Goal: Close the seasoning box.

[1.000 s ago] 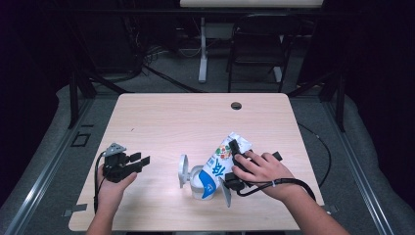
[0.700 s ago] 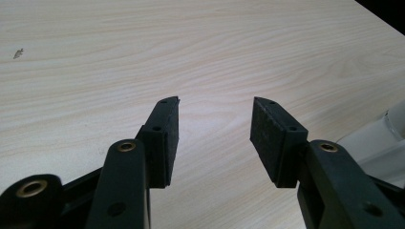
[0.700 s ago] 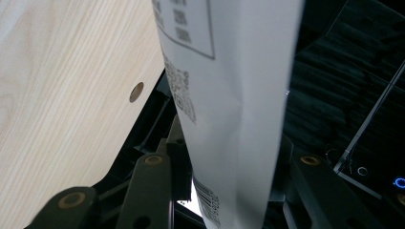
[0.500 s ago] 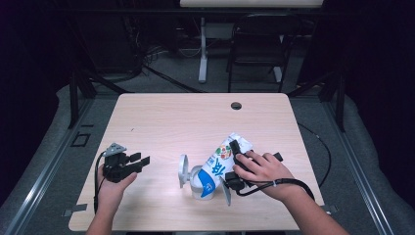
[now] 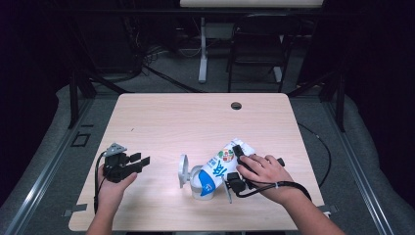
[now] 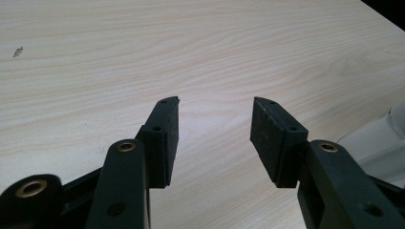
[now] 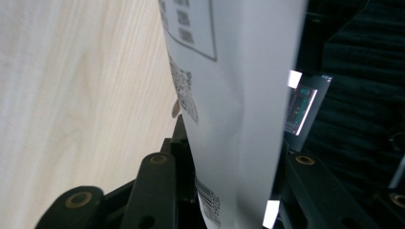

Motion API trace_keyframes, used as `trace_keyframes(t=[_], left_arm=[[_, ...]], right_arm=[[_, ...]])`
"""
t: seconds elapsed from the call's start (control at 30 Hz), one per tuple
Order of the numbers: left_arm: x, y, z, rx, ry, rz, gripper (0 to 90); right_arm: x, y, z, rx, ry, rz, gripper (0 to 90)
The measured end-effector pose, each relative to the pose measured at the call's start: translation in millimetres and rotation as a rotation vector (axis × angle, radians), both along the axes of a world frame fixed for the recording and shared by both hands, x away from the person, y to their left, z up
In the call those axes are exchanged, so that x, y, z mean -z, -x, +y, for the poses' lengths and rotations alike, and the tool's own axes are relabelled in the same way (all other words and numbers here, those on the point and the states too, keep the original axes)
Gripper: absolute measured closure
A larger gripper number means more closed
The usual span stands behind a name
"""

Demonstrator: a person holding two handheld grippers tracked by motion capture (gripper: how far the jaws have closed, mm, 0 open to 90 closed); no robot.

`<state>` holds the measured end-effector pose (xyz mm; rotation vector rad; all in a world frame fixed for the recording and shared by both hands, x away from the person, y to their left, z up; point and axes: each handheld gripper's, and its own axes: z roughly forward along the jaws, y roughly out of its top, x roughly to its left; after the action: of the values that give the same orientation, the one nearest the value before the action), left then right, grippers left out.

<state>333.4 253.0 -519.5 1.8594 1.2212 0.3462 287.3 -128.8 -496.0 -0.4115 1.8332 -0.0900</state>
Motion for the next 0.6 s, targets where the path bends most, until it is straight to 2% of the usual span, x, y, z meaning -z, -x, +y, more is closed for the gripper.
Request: trace_keyframes(t=[0.03,0.07,0.13,0.17,0.23,0.27,0.3,0.47,0.53,0.57,0.6], left_arm=[[0.4,-0.1,-0.2,-0.001,0.0,0.0,53.3],[1.0,-0.2,-0.4,-0.001,0.002,-0.002,53.3],[1.0,-0.1,-0.2,-0.001,-0.001,0.002,53.3],[1.2,-0.1,-0.3,-0.002,0.004,-0.002,53.3],[0.9,0.0,-0.1,-0.003,0.004,-0.003,53.2],[1.0,-0.1,0.0,-0.003,0.004,-0.002,53.2],[1.0,-0.1,0.0,-0.003,0.003,-0.001,53.2],[2.4,-0.5,-1.2,-0.007,0.002,-0.005,53.2],[2.2,-0.4,-1.5,-0.008,-0.002,-0.004,53.2],[1.6,-0.4,-0.9,0.001,-0.005,0.005,53.2],[1.7,-0.4,-0.9,0.0,-0.005,0.004,53.3]], right_arm=[[3.8,-2.4,-2.1,-0.022,-0.057,0.033,67.0],[2.8,-0.8,-1.2,-0.006,-0.046,0.028,67.0],[3.5,-0.4,-1.9,-0.006,-0.081,0.042,67.0],[5.2,-1.2,-3.0,-0.016,-0.114,0.06,67.1],[4.9,-0.8,-3.2,-0.007,-0.124,0.066,67.2],[7.3,-1.3,-5.2,0.004,-0.163,0.088,67.4],[8.9,-2.0,-6.2,0.003,-0.177,0.099,67.5],[11.1,-1.4,-8.2,0.019,-0.203,0.118,67.6],[12.5,-2.3,-9.4,0.017,-0.242,0.139,67.7],[11.6,-1.6,-9.7,0.032,-0.246,0.141,67.7],[13.0,-2.8,-10.6,0.026,-0.278,0.155,67.7]])
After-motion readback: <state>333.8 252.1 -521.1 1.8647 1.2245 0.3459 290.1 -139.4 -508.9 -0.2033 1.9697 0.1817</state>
